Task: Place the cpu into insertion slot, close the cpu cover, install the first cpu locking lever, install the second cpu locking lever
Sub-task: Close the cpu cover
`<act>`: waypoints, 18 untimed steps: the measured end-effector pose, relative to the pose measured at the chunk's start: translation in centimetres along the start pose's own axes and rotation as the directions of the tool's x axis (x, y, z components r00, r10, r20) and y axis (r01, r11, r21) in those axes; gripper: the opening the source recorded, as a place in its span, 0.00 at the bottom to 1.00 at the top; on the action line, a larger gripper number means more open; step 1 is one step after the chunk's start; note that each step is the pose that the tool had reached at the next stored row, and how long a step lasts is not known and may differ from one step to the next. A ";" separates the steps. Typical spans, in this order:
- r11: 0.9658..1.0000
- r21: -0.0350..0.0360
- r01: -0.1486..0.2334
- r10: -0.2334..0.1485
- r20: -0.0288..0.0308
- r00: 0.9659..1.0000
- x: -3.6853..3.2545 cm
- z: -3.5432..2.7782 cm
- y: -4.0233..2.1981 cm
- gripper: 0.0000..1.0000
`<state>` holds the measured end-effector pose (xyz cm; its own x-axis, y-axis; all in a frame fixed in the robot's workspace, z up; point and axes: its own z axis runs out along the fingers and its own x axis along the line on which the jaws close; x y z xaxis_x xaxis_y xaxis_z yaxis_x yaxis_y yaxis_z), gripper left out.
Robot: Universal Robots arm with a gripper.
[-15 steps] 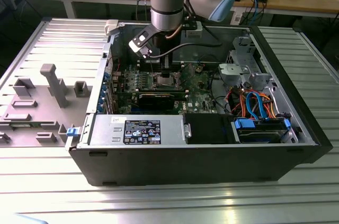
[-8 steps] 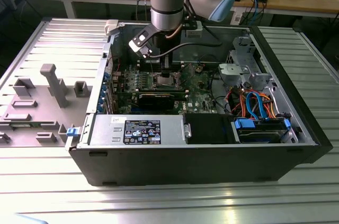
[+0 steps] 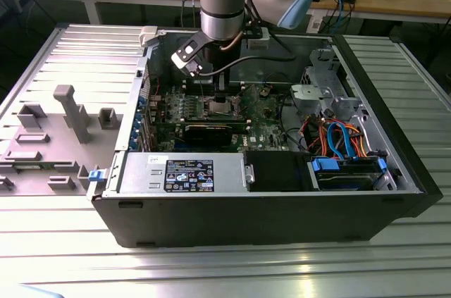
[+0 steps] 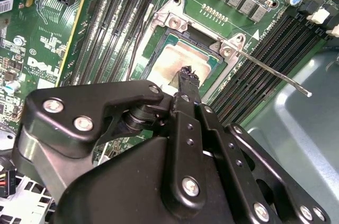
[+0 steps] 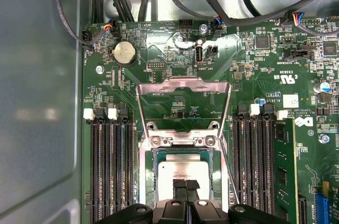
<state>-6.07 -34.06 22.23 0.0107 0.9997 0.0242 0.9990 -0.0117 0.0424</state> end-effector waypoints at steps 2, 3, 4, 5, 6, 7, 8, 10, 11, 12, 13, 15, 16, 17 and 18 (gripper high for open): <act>1.000 0.000 0.000 0.000 0.000 1.000 0.00 -0.05 0.00 0.11; 1.000 0.000 0.000 0.000 0.000 1.000 0.00 -0.08 0.00 0.11; 1.000 0.000 0.000 0.000 0.000 1.000 -0.01 -0.09 0.00 0.11; 1.000 0.000 0.000 0.000 0.000 1.000 0.00 -0.13 0.00 0.11; 1.000 0.000 0.000 0.000 0.000 1.000 0.00 -0.15 0.00 0.11; 1.000 0.000 0.000 0.000 0.001 1.000 0.00 -0.17 0.00 0.11; 1.000 0.000 0.000 0.000 0.001 1.000 0.00 -0.20 0.00 0.11; 1.000 0.000 0.000 0.000 0.001 1.000 0.00 -0.27 0.01 0.11; 1.000 0.000 0.000 0.000 0.003 1.000 0.00 -0.32 0.01 0.11; 1.000 0.000 0.000 0.000 0.005 1.000 0.01 -0.37 0.02 0.11; 1.000 0.000 0.000 0.000 0.006 1.000 0.01 -0.49 0.02 0.11; 1.000 0.000 0.000 0.000 0.008 1.000 0.02 -0.64 0.02 0.11; 1.000 0.000 0.000 0.000 0.009 1.000 0.01 -0.72 0.03 0.11; 1.000 0.000 0.000 0.000 0.009 1.000 0.01 -0.76 0.03 0.11; 1.000 0.000 0.000 0.000 0.010 1.000 0.02 -0.81 0.03 0.11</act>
<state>-6.07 -34.06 23.03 0.0106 0.9998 0.0145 0.9990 -0.0112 0.0424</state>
